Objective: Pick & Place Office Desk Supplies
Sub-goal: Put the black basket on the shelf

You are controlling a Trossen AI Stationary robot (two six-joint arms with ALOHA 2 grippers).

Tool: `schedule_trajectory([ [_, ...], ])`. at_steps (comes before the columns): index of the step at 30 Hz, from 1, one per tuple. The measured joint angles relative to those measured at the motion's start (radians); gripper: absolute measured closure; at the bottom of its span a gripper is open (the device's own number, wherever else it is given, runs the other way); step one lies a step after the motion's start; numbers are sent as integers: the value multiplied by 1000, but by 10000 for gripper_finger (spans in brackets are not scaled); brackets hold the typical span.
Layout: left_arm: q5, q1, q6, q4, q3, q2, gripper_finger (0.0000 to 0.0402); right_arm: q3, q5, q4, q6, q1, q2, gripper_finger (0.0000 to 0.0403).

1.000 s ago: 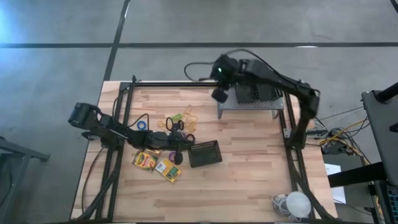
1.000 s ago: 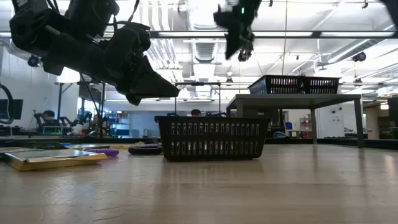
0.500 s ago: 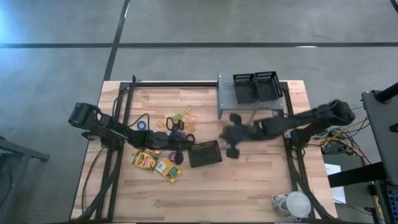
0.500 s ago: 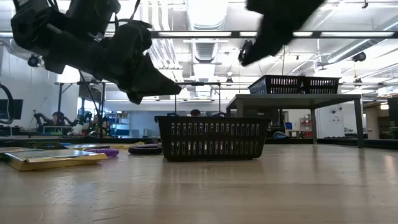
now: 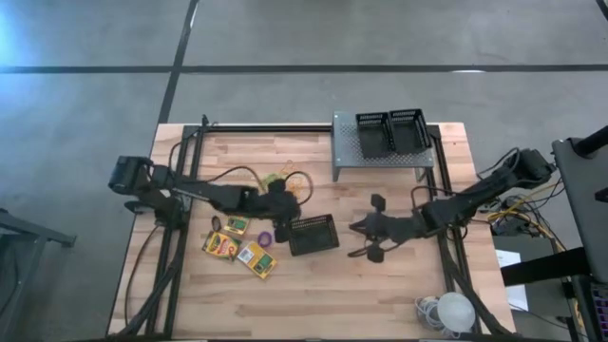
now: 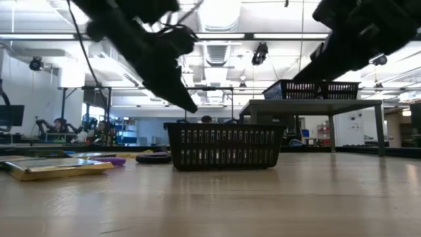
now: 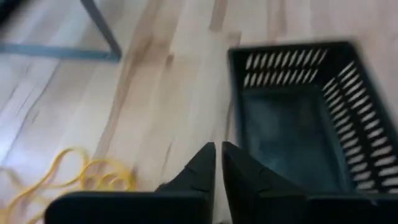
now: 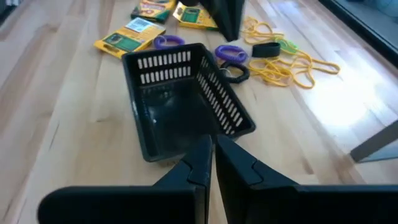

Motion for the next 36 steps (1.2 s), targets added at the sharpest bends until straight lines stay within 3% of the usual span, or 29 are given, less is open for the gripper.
schedule_trajectory([
  [7,275,79,56,-88,135,65,260,-83,11,150,-31,0,16,385],
  [11,326,102,69,-96,150,126,214,-95,11,149,-23,0,13,385],
  [15,335,101,98,-108,168,191,203,-96,11,155,-22,0,15,385],
  [21,331,104,95,-111,190,232,241,-99,11,153,-7,0,18,385],
  [30,326,123,50,-187,190,235,386,-116,8,174,7,0,18,385],
  [36,324,130,-76,-241,189,207,391,-123,7,201,19,0,18,385],
])
